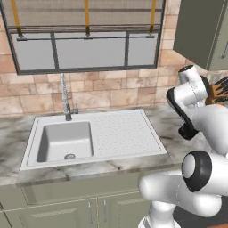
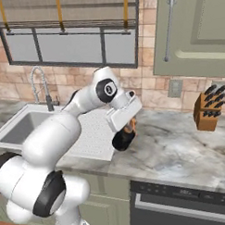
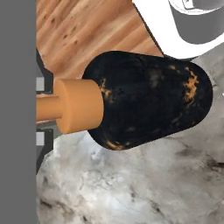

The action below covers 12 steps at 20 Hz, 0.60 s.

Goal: Restock the sink supplies by placing the sponge and soap dispenser on the counter and next to the sink. Make sure the soap dispenser is upright.

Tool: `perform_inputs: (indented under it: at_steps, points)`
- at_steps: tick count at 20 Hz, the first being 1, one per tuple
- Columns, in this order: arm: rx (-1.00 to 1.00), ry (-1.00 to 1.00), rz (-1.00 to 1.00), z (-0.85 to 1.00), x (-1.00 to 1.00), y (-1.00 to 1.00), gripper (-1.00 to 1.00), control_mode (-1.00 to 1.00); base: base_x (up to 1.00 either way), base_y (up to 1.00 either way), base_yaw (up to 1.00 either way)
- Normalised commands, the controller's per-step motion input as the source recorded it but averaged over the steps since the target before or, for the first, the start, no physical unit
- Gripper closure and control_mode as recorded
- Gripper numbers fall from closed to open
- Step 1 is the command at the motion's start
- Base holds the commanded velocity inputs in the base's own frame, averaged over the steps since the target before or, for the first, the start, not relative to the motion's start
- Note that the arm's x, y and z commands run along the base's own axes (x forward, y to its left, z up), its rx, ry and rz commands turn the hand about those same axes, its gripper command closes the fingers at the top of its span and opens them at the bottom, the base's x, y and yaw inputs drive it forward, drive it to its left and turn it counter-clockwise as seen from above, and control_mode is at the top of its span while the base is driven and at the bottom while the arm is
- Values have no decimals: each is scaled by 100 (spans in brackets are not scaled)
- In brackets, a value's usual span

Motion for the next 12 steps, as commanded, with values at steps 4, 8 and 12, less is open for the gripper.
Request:
perform_inputs:
  at_steps: [4, 8, 12]
  points:
    - [-12, 6, -5, -13, 53, 5, 100, -100, 0, 0, 0]
    - [-9, 1, -5, -6, 57, 10, 100, -100, 0, 0, 0]
    - [-10, 0, -3, -18, 51, 20, 100, -100, 0, 0, 0]
